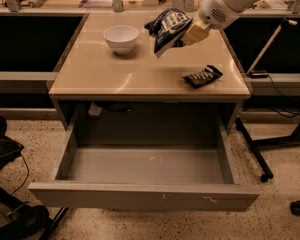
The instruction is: Place blue chip bag into top drawer
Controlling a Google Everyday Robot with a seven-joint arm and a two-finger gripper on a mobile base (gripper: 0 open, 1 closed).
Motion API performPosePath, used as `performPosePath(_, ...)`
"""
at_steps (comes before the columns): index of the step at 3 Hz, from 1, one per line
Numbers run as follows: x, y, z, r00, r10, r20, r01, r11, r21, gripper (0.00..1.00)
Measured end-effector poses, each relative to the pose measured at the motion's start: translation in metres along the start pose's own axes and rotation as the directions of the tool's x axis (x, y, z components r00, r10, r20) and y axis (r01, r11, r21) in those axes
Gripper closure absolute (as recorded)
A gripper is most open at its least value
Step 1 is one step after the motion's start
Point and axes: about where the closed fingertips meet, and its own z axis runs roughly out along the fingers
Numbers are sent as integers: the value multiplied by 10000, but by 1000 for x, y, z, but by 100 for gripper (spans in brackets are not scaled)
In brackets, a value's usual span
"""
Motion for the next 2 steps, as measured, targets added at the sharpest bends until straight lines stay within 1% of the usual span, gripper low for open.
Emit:
performPosePath(1, 1, 49, -71, 9996, 291, -37, -287, 9959, 855, 100)
performPosePath(2, 11, 114, -126, 9997, 240, 90, -250, 9917, 1261, 100)
